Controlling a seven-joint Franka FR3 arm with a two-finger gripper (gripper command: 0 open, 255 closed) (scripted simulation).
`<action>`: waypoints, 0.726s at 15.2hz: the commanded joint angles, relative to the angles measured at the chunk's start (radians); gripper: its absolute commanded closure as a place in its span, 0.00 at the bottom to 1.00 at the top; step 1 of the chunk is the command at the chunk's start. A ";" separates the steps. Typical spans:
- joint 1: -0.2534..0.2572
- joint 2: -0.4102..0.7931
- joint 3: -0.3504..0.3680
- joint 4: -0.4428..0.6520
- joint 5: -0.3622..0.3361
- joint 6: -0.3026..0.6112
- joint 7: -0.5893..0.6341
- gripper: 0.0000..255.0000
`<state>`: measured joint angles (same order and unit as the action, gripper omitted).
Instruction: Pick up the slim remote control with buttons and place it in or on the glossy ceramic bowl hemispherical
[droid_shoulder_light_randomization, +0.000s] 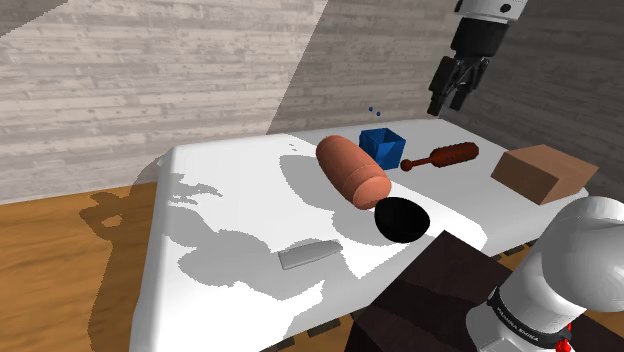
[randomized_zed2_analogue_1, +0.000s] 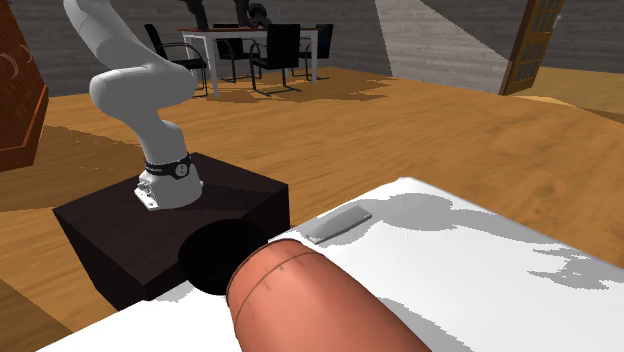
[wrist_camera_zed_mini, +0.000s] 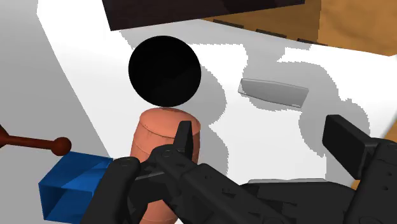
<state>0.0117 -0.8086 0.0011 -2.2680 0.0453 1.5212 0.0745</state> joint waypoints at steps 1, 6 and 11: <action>0.000 0.000 0.000 0.000 0.000 0.000 0.000 0.00; 0.050 0.069 -0.019 -0.106 -0.014 0.167 -0.133 0.00; 0.099 0.171 -0.036 -0.183 -0.024 0.337 -0.263 0.00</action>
<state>0.0997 -0.6625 -0.0335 -2.4311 0.0222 1.8132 -0.1620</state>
